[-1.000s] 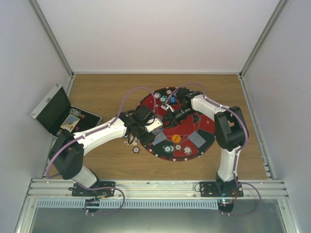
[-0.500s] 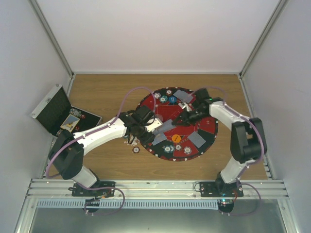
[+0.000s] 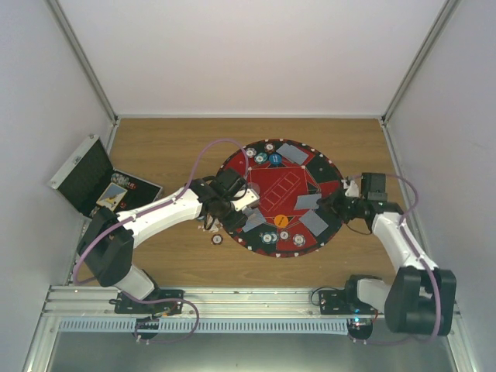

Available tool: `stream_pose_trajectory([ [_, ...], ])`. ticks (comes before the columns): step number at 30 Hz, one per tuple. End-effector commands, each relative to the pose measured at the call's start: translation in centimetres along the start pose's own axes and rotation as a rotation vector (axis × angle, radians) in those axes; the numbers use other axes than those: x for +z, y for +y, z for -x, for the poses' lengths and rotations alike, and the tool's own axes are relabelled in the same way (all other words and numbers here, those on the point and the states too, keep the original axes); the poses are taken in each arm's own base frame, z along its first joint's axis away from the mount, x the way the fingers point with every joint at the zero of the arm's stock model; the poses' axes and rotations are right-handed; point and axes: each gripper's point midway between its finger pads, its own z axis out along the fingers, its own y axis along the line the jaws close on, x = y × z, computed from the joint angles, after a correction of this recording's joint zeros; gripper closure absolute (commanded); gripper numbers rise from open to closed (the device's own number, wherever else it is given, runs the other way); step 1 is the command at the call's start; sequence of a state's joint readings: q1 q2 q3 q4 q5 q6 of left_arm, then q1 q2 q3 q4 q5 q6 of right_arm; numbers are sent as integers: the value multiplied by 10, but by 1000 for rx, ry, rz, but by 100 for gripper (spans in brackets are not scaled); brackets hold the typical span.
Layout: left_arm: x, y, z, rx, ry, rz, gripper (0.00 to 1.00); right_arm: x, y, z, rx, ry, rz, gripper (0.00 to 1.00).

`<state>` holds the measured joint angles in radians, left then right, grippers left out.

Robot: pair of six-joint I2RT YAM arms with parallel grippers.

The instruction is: Distribute texas hold em gaming equipment

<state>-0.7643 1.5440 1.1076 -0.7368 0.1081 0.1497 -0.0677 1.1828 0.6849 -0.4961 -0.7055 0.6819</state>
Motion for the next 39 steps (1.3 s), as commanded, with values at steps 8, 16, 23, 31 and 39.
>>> stream_pose_trajectory([
  [8, -13, -5, 12, 13, -60, -8, 47, -17, -44, 13, 349, -372, -23, 99],
  [16, -13, -6, 13, 16, -63, -12, 47, -7, -62, 10, 401, -418, -2, 100],
  [23, -14, -6, 12, 10, -64, -10, 47, 5, -77, 2, 424, -391, -14, 100],
  [31, -13, -6, 9, 8, -61, -10, 47, 7, -94, -10, 456, -387, -59, 100],
  [39, -14, -6, 9, 6, -65, -7, 47, 6, -99, -13, 468, -380, -93, 80],
])
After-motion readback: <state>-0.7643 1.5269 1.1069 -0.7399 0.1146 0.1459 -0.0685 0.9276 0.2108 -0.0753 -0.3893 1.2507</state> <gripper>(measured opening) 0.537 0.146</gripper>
